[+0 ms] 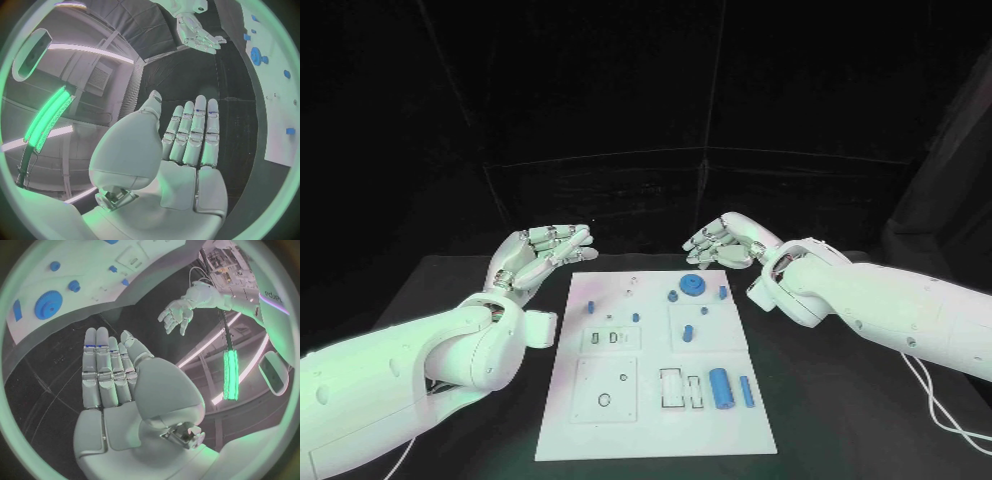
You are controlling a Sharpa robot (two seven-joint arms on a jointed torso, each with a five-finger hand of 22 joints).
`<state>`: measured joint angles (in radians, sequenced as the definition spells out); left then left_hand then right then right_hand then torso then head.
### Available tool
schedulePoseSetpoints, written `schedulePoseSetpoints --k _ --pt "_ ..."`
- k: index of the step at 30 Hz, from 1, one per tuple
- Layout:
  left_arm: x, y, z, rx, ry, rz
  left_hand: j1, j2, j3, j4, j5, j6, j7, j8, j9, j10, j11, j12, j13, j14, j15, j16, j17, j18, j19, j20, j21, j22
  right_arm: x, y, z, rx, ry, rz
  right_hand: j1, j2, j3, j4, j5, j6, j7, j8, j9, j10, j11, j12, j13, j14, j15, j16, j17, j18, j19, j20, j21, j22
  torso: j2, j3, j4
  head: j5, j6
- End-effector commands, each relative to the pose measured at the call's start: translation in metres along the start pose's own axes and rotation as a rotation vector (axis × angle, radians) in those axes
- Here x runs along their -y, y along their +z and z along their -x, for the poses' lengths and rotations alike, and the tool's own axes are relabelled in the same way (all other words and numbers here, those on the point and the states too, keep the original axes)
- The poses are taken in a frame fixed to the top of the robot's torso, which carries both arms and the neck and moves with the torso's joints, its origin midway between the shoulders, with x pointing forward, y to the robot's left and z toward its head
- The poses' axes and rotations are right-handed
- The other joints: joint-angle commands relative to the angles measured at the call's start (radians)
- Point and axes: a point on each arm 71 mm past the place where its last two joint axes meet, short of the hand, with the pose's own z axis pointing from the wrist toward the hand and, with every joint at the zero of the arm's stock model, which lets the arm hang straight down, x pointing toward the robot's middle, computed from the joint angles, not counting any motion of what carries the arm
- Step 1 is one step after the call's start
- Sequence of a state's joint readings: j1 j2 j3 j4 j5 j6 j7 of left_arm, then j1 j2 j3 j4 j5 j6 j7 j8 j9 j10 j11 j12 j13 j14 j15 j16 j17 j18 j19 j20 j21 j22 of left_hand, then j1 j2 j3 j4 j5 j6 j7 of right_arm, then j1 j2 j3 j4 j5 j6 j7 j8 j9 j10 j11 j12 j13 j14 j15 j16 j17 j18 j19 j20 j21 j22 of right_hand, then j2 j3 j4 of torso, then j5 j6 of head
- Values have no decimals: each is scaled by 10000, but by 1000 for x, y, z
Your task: Assemble the parts on the task board
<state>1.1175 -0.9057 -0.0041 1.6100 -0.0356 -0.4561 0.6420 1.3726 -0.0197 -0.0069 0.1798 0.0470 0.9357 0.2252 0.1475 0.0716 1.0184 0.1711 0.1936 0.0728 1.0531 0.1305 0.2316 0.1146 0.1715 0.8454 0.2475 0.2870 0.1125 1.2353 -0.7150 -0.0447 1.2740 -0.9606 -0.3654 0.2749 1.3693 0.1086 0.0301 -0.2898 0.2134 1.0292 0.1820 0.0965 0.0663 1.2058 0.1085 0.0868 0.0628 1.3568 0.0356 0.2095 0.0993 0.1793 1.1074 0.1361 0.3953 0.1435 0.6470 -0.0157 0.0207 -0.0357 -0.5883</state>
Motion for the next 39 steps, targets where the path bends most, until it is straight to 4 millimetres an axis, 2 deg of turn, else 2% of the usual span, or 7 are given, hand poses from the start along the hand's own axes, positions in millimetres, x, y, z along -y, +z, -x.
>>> schedulePoseSetpoints --k 1,7,17,22,25,30,39 --pt "3 0 -7 -653 -75 -235 8 119 -36 -111 28 140 -54 21 -18 188 -54 -26 -19 180 -44 -26 23 151 161 -34 3 -36 -1 8 -5 -1154 -2729 -220 -61 -167 38 11 -62 125 -62 -76 2 227 -97 -81 15 702 -195 264 186 53 519 -212 455 210 340 -45 107 -80 53" --pt "5 -2 -10 -819 -176 -249 5 216 -119 -213 29 316 -128 -18 -33 433 -131 -89 -36 423 -121 -68 59 146 382 -111 -9 -96 -9 20 -9 -1586 -4530 -245 -215 -375 88 18 -77 243 -192 -250 -1 395 -257 -234 25 1567 -454 1361 925 11 1236 -547 1492 741 590 -88 214 -166 145" --pt "8 -5 -13 -979 -288 -206 3 218 -137 -229 29 324 -122 -33 -38 444 -129 -111 -42 433 -122 -88 60 143 398 -116 -19 -108 -20 29 -18 -2262 -6421 -365 -639 -500 459 30 -117 24 -290 -320 -6 -46 -327 -241 26 1539 -530 4637 2866 12 1786 -622 3050 1594 865 -153 349 -264 195" --pt "8 -6 -13 -980 -289 -200 -1 221 -152 -240 28 322 -105 -51 -43 443 -120 -133 -48 433 -119 -109 59 141 407 -117 -31 -120 -23 30 -21 -2537 -6814 -527 -884 -616 787 39 -210 -119 -313 -324 -8 -250 -279 -234 34 1515 -475 8097 6411 17 1771 -582 4101 2281 952 -158 375 -240 178" --pt "8 -6 -12 -959 -272 -195 -2 222 -156 -244 28 321 -99 -55 -44 444 -118 -139 -49 434 -118 -114 59 140 410 -118 -34 -123 -24 30 -23 -2702 -6894 -595 -1028 -681 875 68 -230 -272 -342 -323 -9 -308 -294 -227 40 1551 -489 9084 7551 -147 2015 -550 5163 3586 984 -158 375 -262 164" --pt "8 -5 -10 -916 -239 -183 -4 225 -165 -251 29 320 -87 -66 -47 445 -111 -152 -51 436 -115 -126 59 139 418 -118 -39 -129 -25 30 -27 -3002 -6957 -710 -1136 -719 1045 83 -255 -242 -335 -306 3 -287 -290 -220 52 1495 -473 9812 8267 -328 2332 -497 6321 5023 1024 -157 380 -281 173" --pt "7 -4 -10 -915 -228 -140 -26 233 -200 -264 28 312 -58 -102 -54 443 -90 -194 -59 440 -107 -164 59 137 453 -117 -49 -146 -26 32 -31 -3273 -7012 -894 -1158 -725 1307 82 -274 -110 -218 -283 12 -403 -195 -235 42 1393 -412 10124 8467 -436 2464 -466 7047 5923 1107 -137 389 -304 193"
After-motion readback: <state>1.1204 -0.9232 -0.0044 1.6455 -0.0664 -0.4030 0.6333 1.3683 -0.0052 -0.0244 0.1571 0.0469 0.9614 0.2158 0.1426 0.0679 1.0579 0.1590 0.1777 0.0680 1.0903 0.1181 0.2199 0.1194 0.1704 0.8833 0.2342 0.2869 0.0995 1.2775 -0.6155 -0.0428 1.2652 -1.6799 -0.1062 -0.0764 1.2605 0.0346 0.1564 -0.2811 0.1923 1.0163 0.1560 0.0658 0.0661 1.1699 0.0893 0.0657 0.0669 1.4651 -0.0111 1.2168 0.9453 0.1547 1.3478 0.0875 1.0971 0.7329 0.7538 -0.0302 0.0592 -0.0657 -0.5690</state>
